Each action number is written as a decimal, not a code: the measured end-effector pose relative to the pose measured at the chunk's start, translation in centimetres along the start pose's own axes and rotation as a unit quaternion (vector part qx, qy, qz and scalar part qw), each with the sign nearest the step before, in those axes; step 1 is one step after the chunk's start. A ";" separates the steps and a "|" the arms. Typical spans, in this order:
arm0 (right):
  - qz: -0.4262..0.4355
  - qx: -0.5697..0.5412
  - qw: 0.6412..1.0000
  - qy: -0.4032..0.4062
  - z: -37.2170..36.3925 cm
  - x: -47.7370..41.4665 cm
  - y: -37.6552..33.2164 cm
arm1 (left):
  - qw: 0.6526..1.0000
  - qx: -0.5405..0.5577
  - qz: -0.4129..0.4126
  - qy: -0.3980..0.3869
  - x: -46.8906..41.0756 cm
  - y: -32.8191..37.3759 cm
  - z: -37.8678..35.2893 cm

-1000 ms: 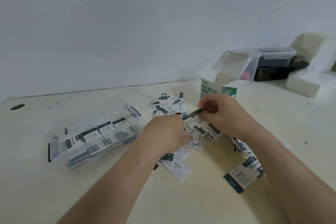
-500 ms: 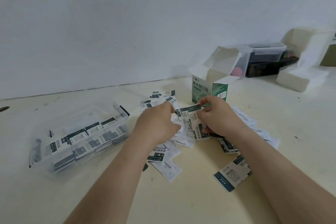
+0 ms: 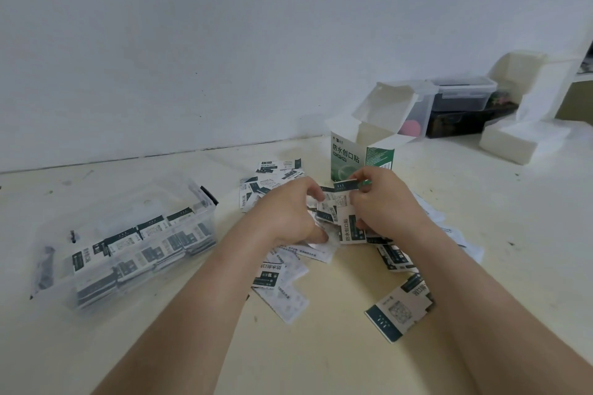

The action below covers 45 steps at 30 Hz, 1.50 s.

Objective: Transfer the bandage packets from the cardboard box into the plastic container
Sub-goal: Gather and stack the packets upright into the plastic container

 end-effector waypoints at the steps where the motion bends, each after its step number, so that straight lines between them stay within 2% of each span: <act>1: -0.003 -0.005 1.000 0.000 0.0 -0.1 0.0 | 1.000 0.014 -0.010 0.011 0.1 0.0 0.5; 7: 0.016 -0.009 0.999 0.040 0.4 0.2 -0.2 | 0.992 -0.012 -0.086 0.095 1.3 0.6 5.5; 10: -0.018 -0.099 0.994 0.050 0.4 0.5 -0.7 | 0.968 -0.015 -0.138 0.210 2.4 1.1 7.4; 12: -0.091 -0.188 0.978 -0.002 -0.2 1.1 -0.9 | 0.943 -0.015 -0.191 0.271 3.2 1.5 6.9; 13: -0.134 -0.250 0.958 -0.038 -0.7 1.4 -1.2 | 0.932 -0.018 -0.225 0.283 3.5 1.5 6.2; 16: -0.264 -0.417 0.863 -0.107 -1.8 2.7 -2.3 | 0.906 -0.054 -0.302 0.292 3.9 1.0 3.5; 18: -0.311 -0.496 0.801 -0.125 -2.3 3.0 -2.6 | 0.899 -0.047 -0.314 0.301 3.6 0.7 2.6; 20: -0.315 -0.537 0.768 -0.148 -2.6 3.1 -2.5 | 0.908 0.005 -0.294 0.297 3.5 0.6 2.2; 22: -0.293 -0.536 0.774 -0.167 -2.7 3.5 -2.9 | 0.919 0.075 -0.260 0.288 3.4 0.4 2.1; 25: -0.282 -0.534 0.778 -0.171 -2.9 3.8 -3.1 | 0.924 0.102 -0.253 0.268 3.6 0.2 2.0; 29: -0.303 -0.515 0.789 -0.144 -2.6 3.2 -2.9 | 0.954 0.165 -0.222 0.114 4.2 0.0 2.1; 32: -0.306 -0.517 0.787 -0.139 -2.1 2.7 -2.8 | 0.957 0.200 -0.211 0.027 4.6 0.2 2.7; 34: -0.298 -0.526 0.781 -0.157 -1.8 2.6 -2.7 | 0.959 0.189 -0.208 0.035 4.5 0.2 2.9; 37: -0.309 -0.542 0.761 -0.178 -2.0 2.8 -2.8 | 0.961 0.109 -0.239 0.085 4.3 0.0 2.3; 41: -0.311 -0.510 0.790 -0.139 -3.1 3.0 -2.2 | 0.941 -0.009 -0.306 0.141 4.5 0.1 1.5; 45: -0.302 -0.491 0.798 -0.179 -2.9 3.2 -2.2 | 0.955 0.008 -0.275 0.110 5.0 0.3 1.3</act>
Point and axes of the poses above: each hand's wrist, its own x-axis away from the middle knuckle, its own z-axis out of the back of the hand, y = z × x, the point moved 2 cm from there along -x, towards the middle knuckle, and after that the axes turned 15 degrees about y, right-handed, at the moved point
